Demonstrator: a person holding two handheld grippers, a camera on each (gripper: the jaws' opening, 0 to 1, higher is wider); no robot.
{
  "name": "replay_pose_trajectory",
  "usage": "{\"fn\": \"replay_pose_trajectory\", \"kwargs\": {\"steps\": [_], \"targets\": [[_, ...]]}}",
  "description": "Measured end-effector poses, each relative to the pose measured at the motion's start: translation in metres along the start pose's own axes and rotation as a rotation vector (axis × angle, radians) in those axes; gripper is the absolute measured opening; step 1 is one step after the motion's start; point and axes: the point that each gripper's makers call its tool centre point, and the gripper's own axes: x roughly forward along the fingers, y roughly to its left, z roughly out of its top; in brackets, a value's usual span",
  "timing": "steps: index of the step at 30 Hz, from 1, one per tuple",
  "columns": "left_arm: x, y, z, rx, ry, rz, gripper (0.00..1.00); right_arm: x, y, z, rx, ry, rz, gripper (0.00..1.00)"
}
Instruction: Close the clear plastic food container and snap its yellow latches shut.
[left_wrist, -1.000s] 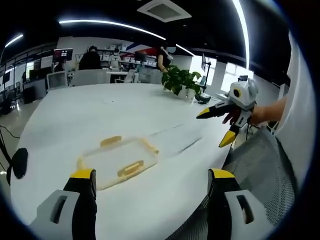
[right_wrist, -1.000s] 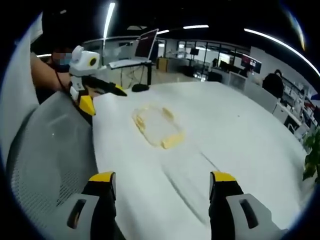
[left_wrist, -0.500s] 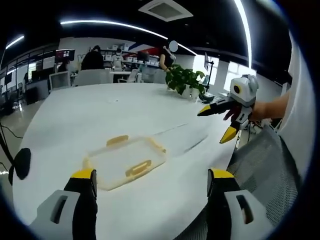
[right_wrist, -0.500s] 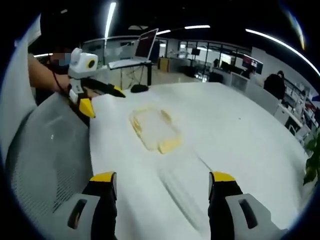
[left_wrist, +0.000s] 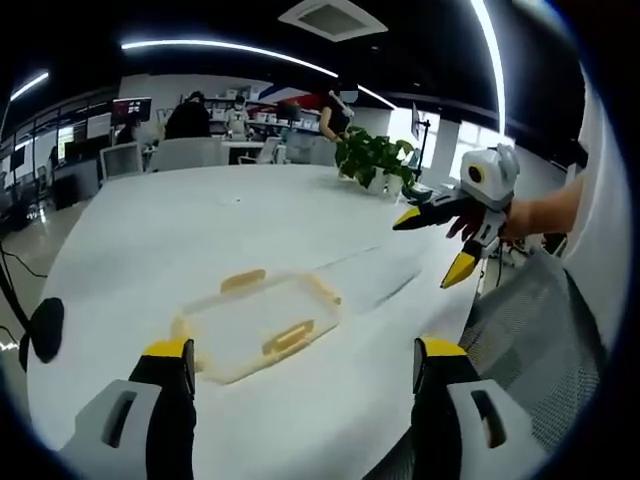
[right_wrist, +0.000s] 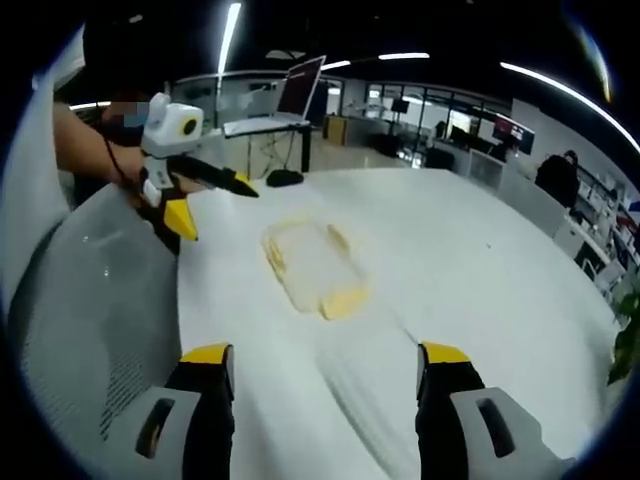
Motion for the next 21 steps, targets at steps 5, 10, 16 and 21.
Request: {"fn": "replay_pose_trajectory", "kwargs": {"steps": [5, 10, 16, 21], "targets": [[0.002, 0.0, 0.0, 0.007, 0.002, -0.003, 0.91, 0.005, 0.0, 0.005, -0.003, -0.007, 0.005, 0.74], [0.004, 0.001, -0.001, 0.007, 0.005, -0.001, 0.91, 0.009, -0.002, 0.008, -0.009, -0.011, 0.01, 0.74], [0.004, 0.003, 0.001, 0.017, 0.003, -0.005, 0.91, 0.012, -0.005, 0.012, -0.024, -0.013, 0.015, 0.74], [0.005, 0.009, 0.001, 0.024, 0.009, -0.002, 0.91, 0.016, -0.009, 0.014, -0.027, -0.014, 0.013, 0.74]]}}
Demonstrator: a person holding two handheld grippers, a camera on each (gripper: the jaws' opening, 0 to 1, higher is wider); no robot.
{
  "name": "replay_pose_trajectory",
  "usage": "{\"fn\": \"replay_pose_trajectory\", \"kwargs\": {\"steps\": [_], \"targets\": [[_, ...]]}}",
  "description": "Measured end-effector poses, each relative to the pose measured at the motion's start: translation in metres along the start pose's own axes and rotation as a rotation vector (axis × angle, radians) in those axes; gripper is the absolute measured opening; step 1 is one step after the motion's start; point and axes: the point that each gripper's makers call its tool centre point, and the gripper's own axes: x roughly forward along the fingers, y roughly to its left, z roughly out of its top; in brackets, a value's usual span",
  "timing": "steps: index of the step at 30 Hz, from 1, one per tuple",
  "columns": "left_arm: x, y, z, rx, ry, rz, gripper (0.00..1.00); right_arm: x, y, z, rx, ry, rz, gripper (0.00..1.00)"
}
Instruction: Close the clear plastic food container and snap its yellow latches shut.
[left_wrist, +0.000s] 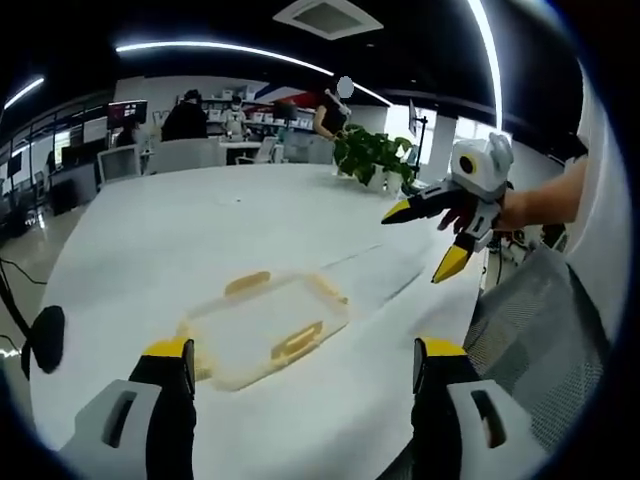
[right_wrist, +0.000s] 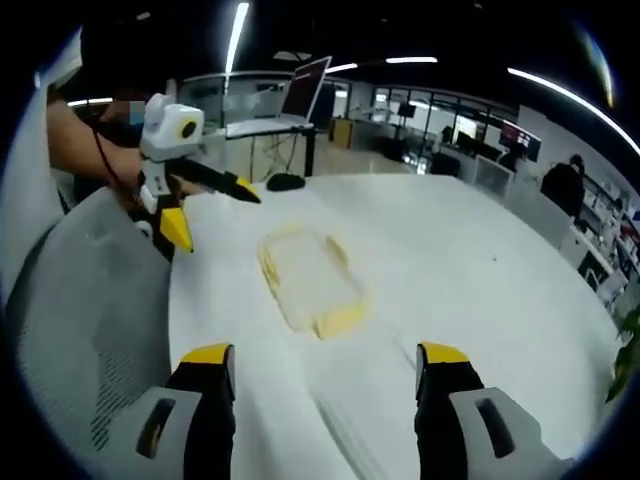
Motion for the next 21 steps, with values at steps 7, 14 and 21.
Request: {"fn": "replay_pose_trajectory", "kwargs": {"steps": [7, 14, 21], "targets": [[0.002, 0.002, -0.002, 0.01, 0.004, -0.004, 0.91, 0.003, 0.002, 0.001, -0.012, 0.007, 0.008, 0.73], [0.002, 0.008, -0.003, 0.02, 0.014, -0.007, 0.9, 0.007, 0.0, 0.003, -0.006, 0.005, 0.012, 0.73], [0.002, 0.015, -0.003, 0.025, 0.03, -0.007, 0.89, 0.015, -0.002, 0.007, -0.033, 0.011, 0.031, 0.72]]}}
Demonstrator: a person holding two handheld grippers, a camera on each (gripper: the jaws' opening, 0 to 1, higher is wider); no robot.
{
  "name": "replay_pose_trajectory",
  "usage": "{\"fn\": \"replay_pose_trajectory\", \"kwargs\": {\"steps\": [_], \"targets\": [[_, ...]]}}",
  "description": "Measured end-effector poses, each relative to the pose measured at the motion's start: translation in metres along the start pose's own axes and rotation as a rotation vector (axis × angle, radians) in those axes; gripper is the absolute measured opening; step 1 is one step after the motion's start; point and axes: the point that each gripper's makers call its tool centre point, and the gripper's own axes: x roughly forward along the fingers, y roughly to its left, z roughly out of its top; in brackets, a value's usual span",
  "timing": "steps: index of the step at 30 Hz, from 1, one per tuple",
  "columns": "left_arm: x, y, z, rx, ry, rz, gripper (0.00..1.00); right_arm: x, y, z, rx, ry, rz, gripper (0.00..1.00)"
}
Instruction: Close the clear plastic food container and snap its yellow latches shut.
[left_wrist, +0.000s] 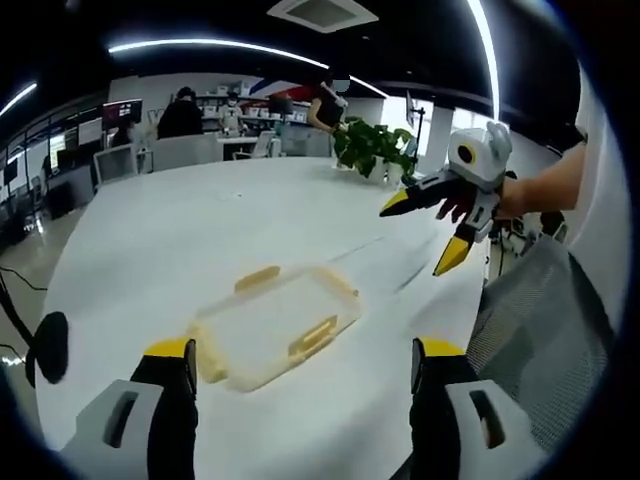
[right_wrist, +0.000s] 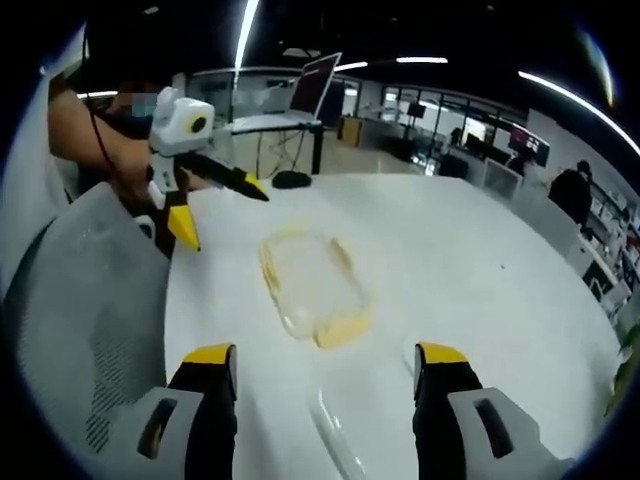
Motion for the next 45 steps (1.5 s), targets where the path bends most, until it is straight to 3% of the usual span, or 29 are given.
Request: {"fn": "replay_pose_trajectory", "kwargs": {"steps": [5, 26, 45], "targets": [[0.001, 0.004, 0.001, 0.005, 0.005, -0.001, 0.89, 0.004, -0.003, 0.003, -0.039, 0.011, 0.01, 0.72], [-0.003, 0.021, -0.005, 0.038, 0.048, -0.003, 0.87, 0.015, -0.015, 0.011, -0.056, 0.007, 0.021, 0.7], [0.004, 0.028, -0.016, 0.075, 0.116, -0.036, 0.84, 0.029, -0.008, 0.004, -0.131, 0.076, 0.095, 0.66]]}}
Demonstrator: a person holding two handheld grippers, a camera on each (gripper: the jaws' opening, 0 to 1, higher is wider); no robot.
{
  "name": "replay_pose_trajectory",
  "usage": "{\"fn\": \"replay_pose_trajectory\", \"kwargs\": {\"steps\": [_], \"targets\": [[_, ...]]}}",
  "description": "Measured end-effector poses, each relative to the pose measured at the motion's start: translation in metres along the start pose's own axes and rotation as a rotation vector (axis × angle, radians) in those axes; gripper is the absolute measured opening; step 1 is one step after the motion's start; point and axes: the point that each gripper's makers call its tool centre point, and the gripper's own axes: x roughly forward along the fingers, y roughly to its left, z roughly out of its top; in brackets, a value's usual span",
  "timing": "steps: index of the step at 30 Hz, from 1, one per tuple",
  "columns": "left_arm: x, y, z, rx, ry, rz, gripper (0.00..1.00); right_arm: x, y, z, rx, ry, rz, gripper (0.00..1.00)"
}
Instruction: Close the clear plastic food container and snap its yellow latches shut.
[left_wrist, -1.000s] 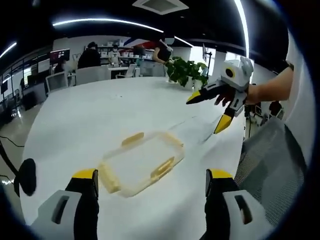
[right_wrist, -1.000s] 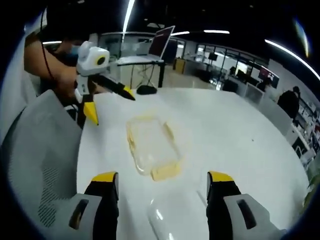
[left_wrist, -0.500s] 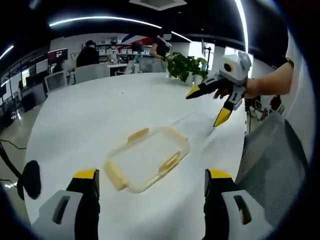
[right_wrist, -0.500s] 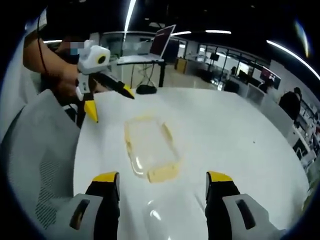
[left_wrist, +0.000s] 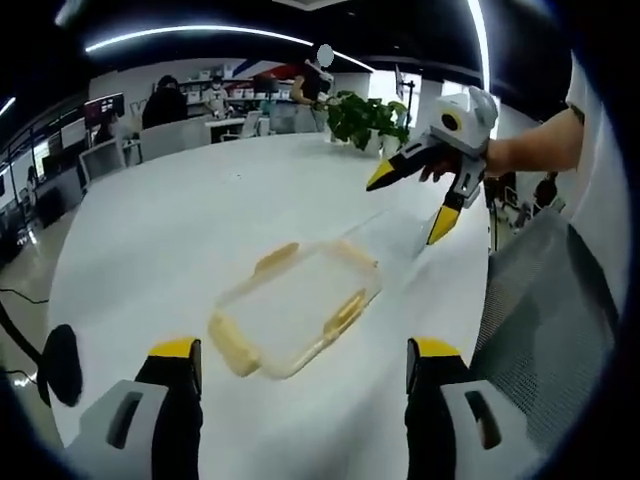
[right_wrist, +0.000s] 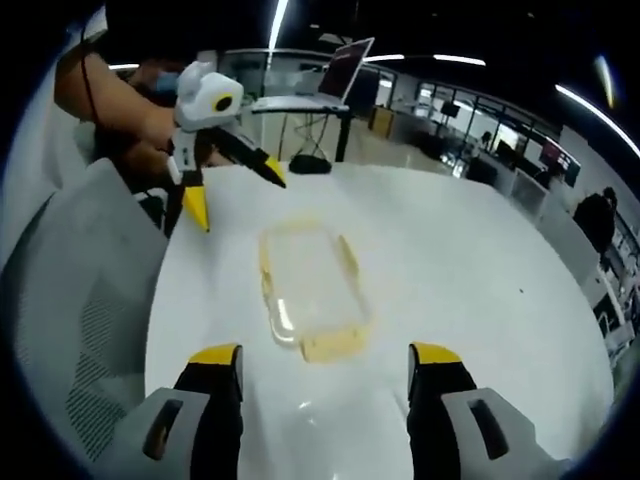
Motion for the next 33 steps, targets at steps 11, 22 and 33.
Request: {"fn": "replay_pose_trajectory", "kwargs": {"steps": [11, 22, 33], "targets": [[0.005, 0.002, -0.005, 0.032, 0.032, -0.024, 0.83, 0.006, -0.003, 0.002, -0.009, 0.01, 0.023, 0.65], [0.009, 0.009, -0.009, 0.068, 0.065, -0.035, 0.83, 0.018, -0.004, 0.002, -0.033, 0.023, 0.046, 0.65], [0.011, 0.019, -0.01, 0.101, 0.084, -0.043, 0.82, 0.023, -0.008, 0.003, -0.05, 0.039, 0.059, 0.65]]}}
